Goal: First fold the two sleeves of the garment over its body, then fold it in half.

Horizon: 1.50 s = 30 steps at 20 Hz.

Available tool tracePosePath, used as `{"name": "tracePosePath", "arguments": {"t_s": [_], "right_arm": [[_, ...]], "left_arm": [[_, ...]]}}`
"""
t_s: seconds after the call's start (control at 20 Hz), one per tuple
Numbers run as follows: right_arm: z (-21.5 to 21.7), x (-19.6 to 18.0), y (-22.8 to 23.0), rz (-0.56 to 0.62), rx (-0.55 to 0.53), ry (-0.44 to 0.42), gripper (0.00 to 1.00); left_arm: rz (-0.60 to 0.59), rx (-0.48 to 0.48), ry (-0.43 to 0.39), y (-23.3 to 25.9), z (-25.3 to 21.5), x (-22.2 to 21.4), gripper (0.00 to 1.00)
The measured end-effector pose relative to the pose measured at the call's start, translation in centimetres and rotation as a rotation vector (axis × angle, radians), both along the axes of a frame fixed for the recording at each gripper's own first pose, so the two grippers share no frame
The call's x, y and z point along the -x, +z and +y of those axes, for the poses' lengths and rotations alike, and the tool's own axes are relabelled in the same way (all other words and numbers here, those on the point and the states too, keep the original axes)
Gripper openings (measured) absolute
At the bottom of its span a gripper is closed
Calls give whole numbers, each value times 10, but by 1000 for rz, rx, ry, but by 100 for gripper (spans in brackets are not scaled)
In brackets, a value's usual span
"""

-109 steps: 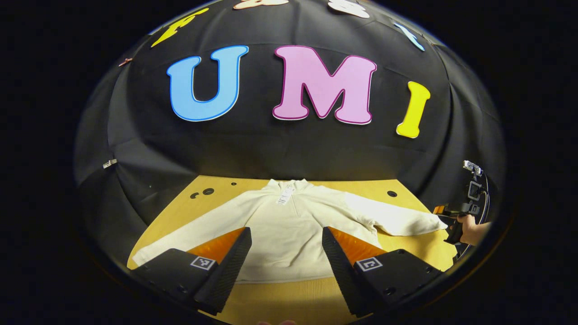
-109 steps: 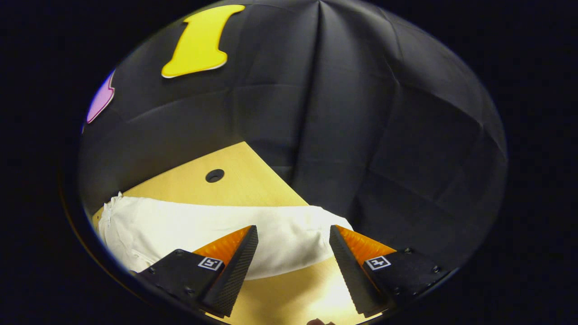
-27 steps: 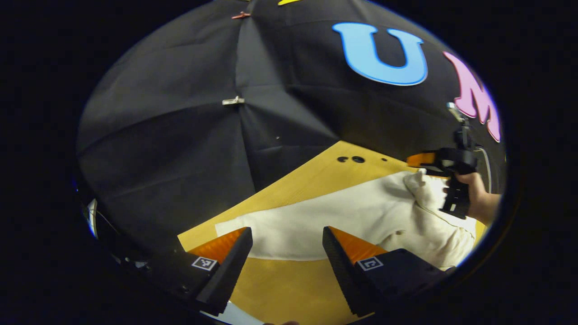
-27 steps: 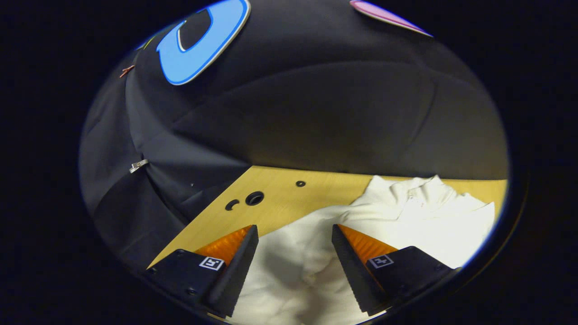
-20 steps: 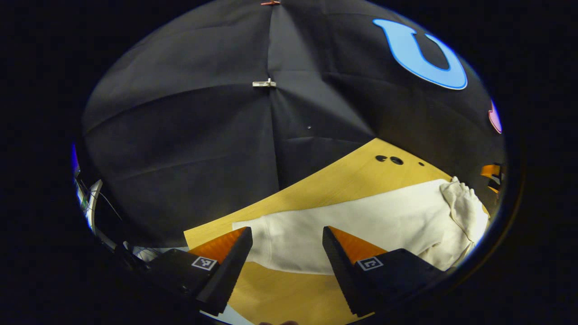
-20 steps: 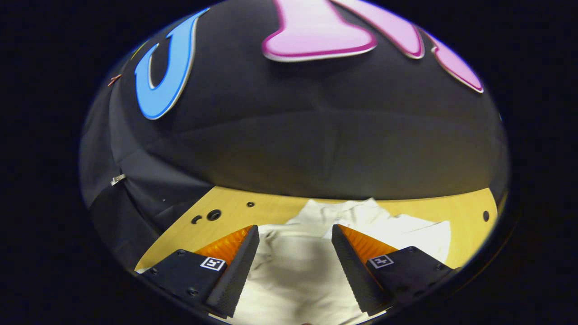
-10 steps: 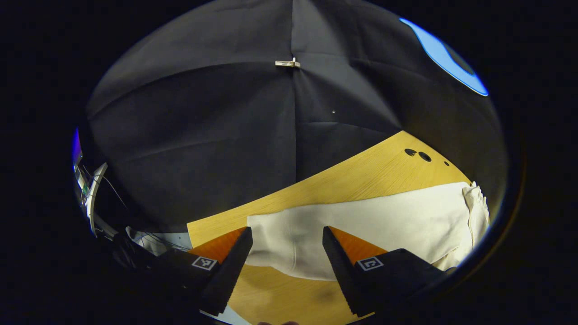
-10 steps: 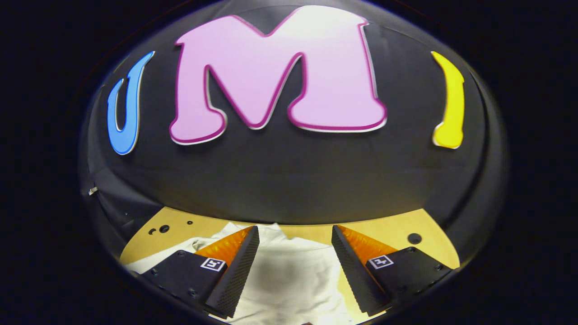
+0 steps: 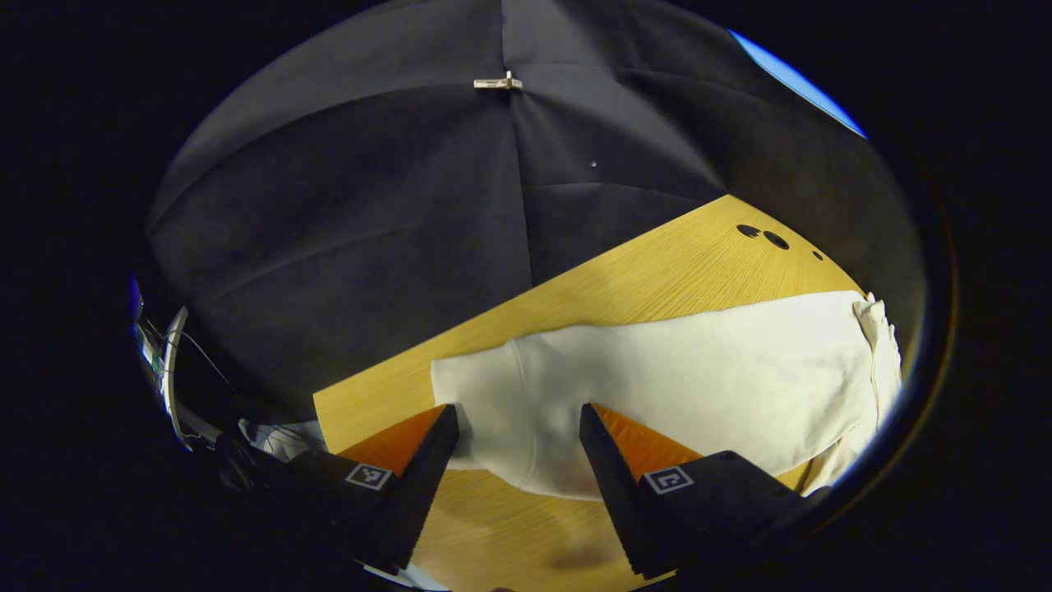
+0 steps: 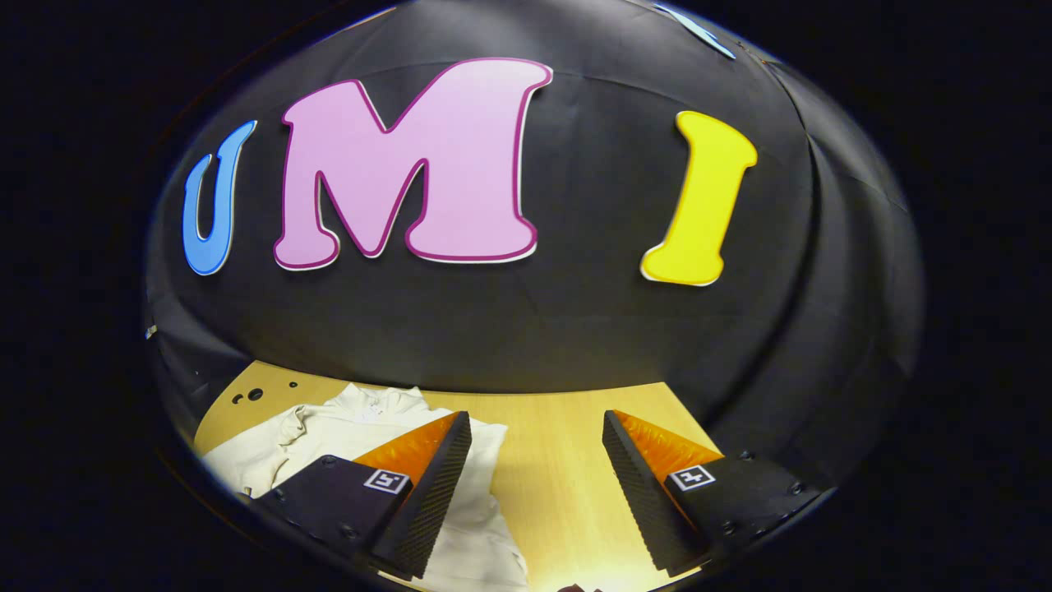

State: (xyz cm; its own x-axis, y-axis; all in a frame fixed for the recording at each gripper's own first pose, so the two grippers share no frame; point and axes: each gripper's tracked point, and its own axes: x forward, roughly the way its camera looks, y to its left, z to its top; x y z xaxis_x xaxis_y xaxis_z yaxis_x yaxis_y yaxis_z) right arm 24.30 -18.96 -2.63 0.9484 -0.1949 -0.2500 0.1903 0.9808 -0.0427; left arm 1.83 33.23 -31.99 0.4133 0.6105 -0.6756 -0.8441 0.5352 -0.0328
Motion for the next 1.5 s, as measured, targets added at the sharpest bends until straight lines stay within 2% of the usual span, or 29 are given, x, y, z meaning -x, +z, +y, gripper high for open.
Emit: {"name": "tracePosePath", "arguments": {"t_s": [0.05, 0.1, 0.2, 0.3, 0.35, 0.4, 0.5, 0.6, 0.7, 0.85, 1.25, 1.5], "right_arm": [[-11, 6, 5, -7, -5, -22, 98], [-23, 14, 9, -12, -18, -44, 97], [-40, 24, 10, -12, -55, -85, 98], [-55, 35, 8, -8, -92, -127, 98], [-61, 41, 7, -7, -103, -142, 97], [-66, 45, 5, -4, -109, -153, 98], [-77, 50, 2, 9, -114, -170, 98], [-91, 52, 3, 7, -112, -188, 98], [-101, 54, 6, -2, -111, -204, 98], [-107, 60, 1, 5, -119, -216, 98], [-109, 81, -32, 63, -83, -203, 98], [-98, 91, -61, 112, -42, -142, 98]], "left_arm": [[11, 8, -25, -3, -1, -4, 95], [15, 3, -67, -3, -1, -8, 89], [23, -10, -130, 0, -5, -20, 61], [7, -11, -128, 1, -6, -26, 44], [-7, -6, -118, 0, -5, -27, 31], [-23, -3, -112, 2, -6, -27, 34], [-54, 0, -138, 3, -9, -33, 18], [-43, -15, -200, 5, -10, -36, 10], [-62, 17, -216, 7, -12, -43, 7], [-98, 74, -207, 11, -18, -51, 7], [-173, 55, -302, 64, -45, -103, 6], [-224, 28, -400, 112, -76, -166, 6]]}}
